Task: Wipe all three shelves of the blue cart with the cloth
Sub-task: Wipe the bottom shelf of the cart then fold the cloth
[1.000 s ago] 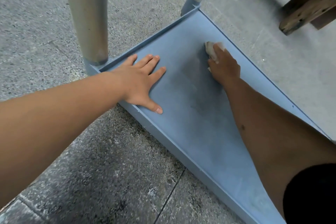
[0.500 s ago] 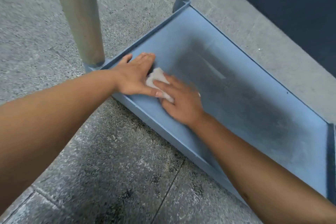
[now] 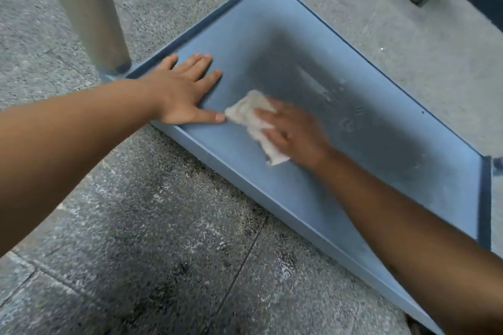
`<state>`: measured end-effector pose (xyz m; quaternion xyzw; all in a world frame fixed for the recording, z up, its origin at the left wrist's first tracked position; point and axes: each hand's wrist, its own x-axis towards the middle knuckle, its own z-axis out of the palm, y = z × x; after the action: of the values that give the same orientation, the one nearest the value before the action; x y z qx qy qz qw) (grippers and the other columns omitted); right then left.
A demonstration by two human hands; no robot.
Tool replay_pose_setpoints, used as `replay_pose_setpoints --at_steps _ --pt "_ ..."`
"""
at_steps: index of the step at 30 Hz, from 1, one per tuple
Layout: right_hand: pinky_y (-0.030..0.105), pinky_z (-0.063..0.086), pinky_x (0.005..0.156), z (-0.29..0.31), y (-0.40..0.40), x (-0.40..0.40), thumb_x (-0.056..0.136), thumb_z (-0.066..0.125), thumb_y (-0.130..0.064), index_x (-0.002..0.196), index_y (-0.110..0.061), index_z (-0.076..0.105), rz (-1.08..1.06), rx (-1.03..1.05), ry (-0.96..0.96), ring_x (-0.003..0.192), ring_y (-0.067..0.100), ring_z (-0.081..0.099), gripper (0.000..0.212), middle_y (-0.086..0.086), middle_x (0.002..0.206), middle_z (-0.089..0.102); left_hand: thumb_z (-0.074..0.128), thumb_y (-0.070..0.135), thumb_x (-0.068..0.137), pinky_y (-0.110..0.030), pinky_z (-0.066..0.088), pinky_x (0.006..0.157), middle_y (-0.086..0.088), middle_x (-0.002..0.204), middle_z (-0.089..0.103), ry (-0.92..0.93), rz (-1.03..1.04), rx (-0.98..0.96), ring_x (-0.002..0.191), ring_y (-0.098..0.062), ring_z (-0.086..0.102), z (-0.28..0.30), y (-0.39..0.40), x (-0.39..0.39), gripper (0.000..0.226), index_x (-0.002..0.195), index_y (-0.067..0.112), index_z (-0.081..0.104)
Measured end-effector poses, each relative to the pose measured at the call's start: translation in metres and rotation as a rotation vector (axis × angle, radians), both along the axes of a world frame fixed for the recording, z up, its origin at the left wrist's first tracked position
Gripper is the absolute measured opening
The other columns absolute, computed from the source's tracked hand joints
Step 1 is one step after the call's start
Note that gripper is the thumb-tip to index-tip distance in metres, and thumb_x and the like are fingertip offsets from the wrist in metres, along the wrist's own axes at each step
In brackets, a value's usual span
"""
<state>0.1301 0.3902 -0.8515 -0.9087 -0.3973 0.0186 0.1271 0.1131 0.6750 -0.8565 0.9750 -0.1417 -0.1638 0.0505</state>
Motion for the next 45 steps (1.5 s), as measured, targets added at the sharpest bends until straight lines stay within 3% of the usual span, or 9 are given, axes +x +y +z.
replay_pose_setpoints --at_steps 6,10,16,25,29,34,37,41,45 --pt "0.038 0.033 0.107 -0.009 -0.072 0.091 0.098 0.050 -0.029 0.142 -0.019 0.049 -0.472 -0.068 -0.128 0.133 0.035 0.044 0.045 0.018 0.149 0.042 0.014 0.104 0.051 -0.053 -0.004 0.118 -0.008 0.161 -0.020 -0.027 -0.027 0.033 0.147 -0.025 -0.020 -0.004 0.000 0.000 0.131 0.153 0.028 -0.015" --pt "0.038 0.028 0.113 -0.024 -0.070 0.108 0.097 0.042 -0.032 0.144 -0.020 0.047 -0.613 -0.045 -0.175 0.136 0.036 0.038 0.048 0.018 0.152 0.037 0.004 0.102 0.055 -0.064 0.003 0.114 0.005 0.162 -0.017 -0.034 -0.079 0.055 0.148 -0.037 -0.012 -0.005 -0.004 0.000 0.106 0.146 0.052 -0.016" --pt "0.037 0.030 0.112 -0.031 -0.069 0.106 0.091 0.046 -0.052 0.143 -0.031 0.045 -0.691 -0.035 -0.162 0.137 0.028 0.038 0.055 0.007 0.155 0.035 0.005 0.095 0.058 -0.071 0.006 0.107 -0.001 0.162 0.006 -0.126 0.090 -0.084 0.147 -0.036 0.001 -0.006 -0.076 -0.002 0.100 0.147 0.050 0.013" --pt "0.041 0.038 0.106 -0.031 -0.067 0.102 0.087 0.040 -0.062 0.141 -0.037 0.041 -0.679 -0.017 -0.120 0.134 0.027 0.043 0.059 0.002 0.154 0.036 0.003 0.096 0.061 -0.074 -0.012 0.100 -0.006 0.164 -0.007 -0.264 0.111 -0.048 0.147 -0.040 -0.011 -0.031 -0.118 -0.006 0.102 0.150 0.046 -0.001" --pt "0.044 0.041 0.106 -0.024 -0.057 0.076 0.089 0.041 -0.052 0.143 -0.032 0.041 -0.515 0.009 -0.098 0.136 0.023 0.042 0.057 0.001 0.153 0.038 0.003 0.096 0.061 -0.075 -0.009 0.102 -0.006 0.163 -0.009 -0.237 0.103 -0.047 0.147 -0.040 -0.012 -0.025 -0.118 -0.006 0.106 0.152 0.041 -0.002" --pt "0.033 0.041 0.101 -0.022 -0.048 -0.014 0.092 0.049 -0.042 0.141 -0.030 0.043 -0.233 0.007 -0.095 0.133 0.025 0.044 0.051 0.006 0.152 0.039 -0.004 0.100 0.055 -0.075 -0.005 0.103 -0.007 0.164 -0.006 -0.240 0.099 -0.051 0.147 -0.040 -0.010 -0.023 -0.117 -0.008 0.124 0.155 0.027 -0.001" --pt "0.039 0.041 0.105 -0.021 -0.051 -0.048 0.093 0.058 -0.033 0.139 -0.022 0.050 -0.172 0.024 -0.119 0.135 0.031 0.045 0.048 0.013 0.151 0.041 -0.005 0.103 0.050 -0.075 -0.003 0.103 -0.008 0.163 -0.008 -0.237 0.077 -0.031 0.146 -0.041 -0.011 -0.022 -0.116 -0.008 0.130 0.154 0.025 -0.004" --pt "0.046 0.037 0.108 -0.018 -0.054 -0.024 0.095 0.054 -0.032 0.137 -0.012 0.054 -0.086 -0.008 -0.124 0.135 0.038 0.042 0.047 0.021 0.148 0.042 -0.004 0.104 0.047 -0.075 -0.005 0.102 -0.008 0.163 -0.008 -0.222 0.075 -0.043 0.146 -0.041 -0.012 -0.022 -0.117 -0.007 0.133 0.154 0.026 -0.004" --pt "0.047 0.032 0.107 -0.018 -0.063 0.043 0.093 0.045 -0.039 0.141 -0.020 0.049 -0.129 -0.111 -0.198 0.128 0.042 0.043 0.051 0.019 0.146 0.042 0.001 0.103 0.048 -0.074 -0.005 0.105 -0.008 0.163 -0.009 -0.238 0.070 -0.039 0.147 -0.040 -0.013 -0.027 -0.116 -0.007 0.132 0.154 0.025 -0.005"
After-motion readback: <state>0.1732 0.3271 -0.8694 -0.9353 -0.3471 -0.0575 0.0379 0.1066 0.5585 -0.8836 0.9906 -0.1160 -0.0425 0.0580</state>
